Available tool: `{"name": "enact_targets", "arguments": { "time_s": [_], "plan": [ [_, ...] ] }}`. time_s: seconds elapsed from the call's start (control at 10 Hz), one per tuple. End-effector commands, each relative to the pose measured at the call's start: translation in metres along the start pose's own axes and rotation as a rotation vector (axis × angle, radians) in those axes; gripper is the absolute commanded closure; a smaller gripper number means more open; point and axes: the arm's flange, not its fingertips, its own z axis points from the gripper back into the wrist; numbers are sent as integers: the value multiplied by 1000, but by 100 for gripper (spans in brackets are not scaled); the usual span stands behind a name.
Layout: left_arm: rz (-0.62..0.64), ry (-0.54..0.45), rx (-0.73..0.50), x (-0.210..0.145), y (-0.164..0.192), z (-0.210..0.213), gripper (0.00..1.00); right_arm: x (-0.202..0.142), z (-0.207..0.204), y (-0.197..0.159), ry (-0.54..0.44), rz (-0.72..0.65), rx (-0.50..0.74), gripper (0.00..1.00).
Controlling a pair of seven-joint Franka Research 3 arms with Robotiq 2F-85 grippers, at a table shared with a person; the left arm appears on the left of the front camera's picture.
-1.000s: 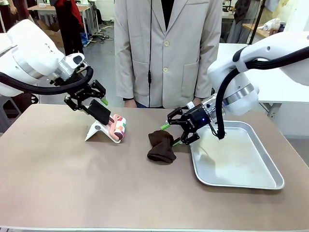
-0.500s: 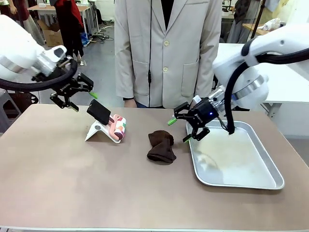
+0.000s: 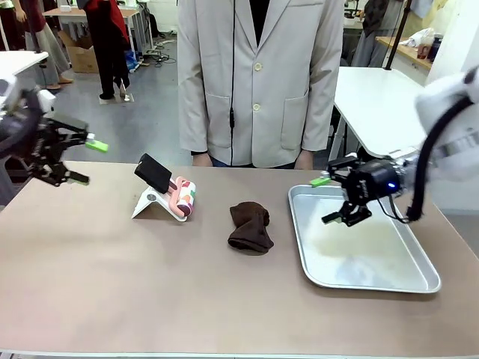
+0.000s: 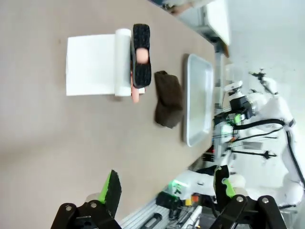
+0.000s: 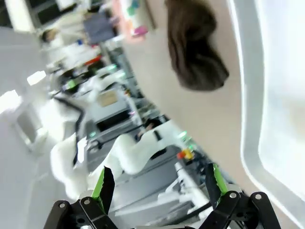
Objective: Clean the surface of the table.
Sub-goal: Return the Lint Roller and towel to their original positions.
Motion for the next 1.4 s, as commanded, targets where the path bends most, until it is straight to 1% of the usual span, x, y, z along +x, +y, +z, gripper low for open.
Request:
{"name": "enact_targets", "arguments": {
  "time_s": [0.0, 0.1, 0.2, 0.3, 0.4, 0.5, 0.6, 0.7, 0.8, 0.9, 1.0, 1.3],
  "plan": [
    [61, -6, -161, -7, 40, 11, 0, -40, 14, -18, 121, 98, 170, 0],
    [114, -12, -214, -3, 63, 19, 0, -60, 18, -22, 89, 125, 192, 0],
    [70, 26, -298, 3, 88, 33, 0, -82, 20, -24, 42, 164, 204, 0],
    [52, -2, -381, 12, 102, 38, 0, -104, 24, -28, -28, 192, 206, 0],
    [30, -65, -421, 16, 109, 43, 0, -118, 31, -33, -99, 190, 231, 0],
    [-6, -85, -437, 16, 113, 45, 0, -127, 38, -38, -148, 194, 258, 0],
    [-39, -69, -432, 17, 110, 39, 0, -132, 45, -41, -188, 192, 270, 0],
    [-79, -41, -422, 15, 111, 38, 0, -132, 54, -43, -203, 183, 299, 0],
    [-87, -33, -413, 15, 110, 37, 0, -128, 55, -43, -211, 172, 300, 0],
    [-84, -18, -411, 16, 110, 37, 0, -96, 77, -34, -154, 177, 268, 0],
    [-46, -53, -416, 19, 110, 37, 0, -96, 77, -34, -154, 177, 268, 0],
    [-46, -53, -416, 19, 110, 37, 0, -96, 77, -34, -154, 177, 268, 0]
  ]
}}
